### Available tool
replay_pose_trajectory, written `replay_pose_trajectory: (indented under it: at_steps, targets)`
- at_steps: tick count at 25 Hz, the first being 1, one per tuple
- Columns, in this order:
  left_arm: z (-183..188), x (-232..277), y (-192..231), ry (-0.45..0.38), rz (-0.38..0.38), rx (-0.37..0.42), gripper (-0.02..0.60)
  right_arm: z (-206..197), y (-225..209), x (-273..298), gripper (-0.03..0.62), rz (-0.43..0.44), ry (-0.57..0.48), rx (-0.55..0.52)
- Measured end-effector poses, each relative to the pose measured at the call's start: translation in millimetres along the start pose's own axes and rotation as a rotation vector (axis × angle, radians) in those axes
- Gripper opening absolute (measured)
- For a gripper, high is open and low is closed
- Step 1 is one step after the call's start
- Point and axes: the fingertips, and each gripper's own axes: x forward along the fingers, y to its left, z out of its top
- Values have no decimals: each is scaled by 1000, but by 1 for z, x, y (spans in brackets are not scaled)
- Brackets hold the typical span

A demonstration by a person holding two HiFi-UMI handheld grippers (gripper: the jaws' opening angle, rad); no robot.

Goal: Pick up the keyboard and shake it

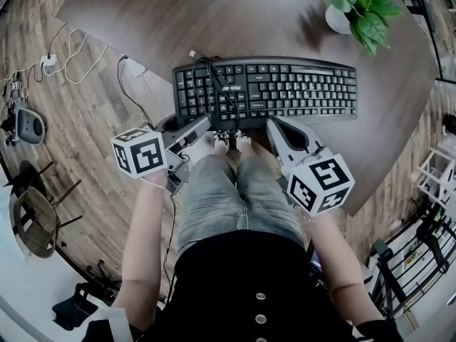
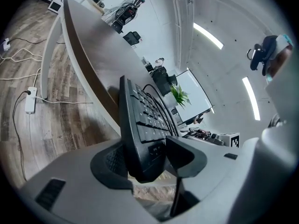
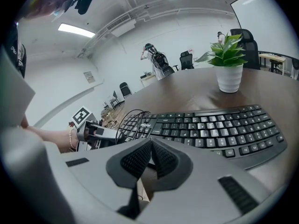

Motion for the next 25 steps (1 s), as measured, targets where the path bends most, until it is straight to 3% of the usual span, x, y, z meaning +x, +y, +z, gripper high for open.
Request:
replay_pose_trajectory:
  at_steps: [6, 16, 21, 23, 25]
  targets:
    - [-2, -4, -8, -18, 9, 0, 227, -1, -7, -4, 28, -14, -6, 10]
    - [9, -15, -22, -29, 5, 37, 209, -17, -12, -22, 29, 32, -42, 167]
    - [13, -19, -28, -39, -2, 55, 204, -27, -10, -29, 44, 75, -81, 342]
    - [15, -20, -30, -43, -5, 60, 199, -29, -9, -29, 114, 89, -104, 411]
    - [16, -21, -33, -45, -7, 64, 196, -29, -8, -28, 141, 106, -138, 492]
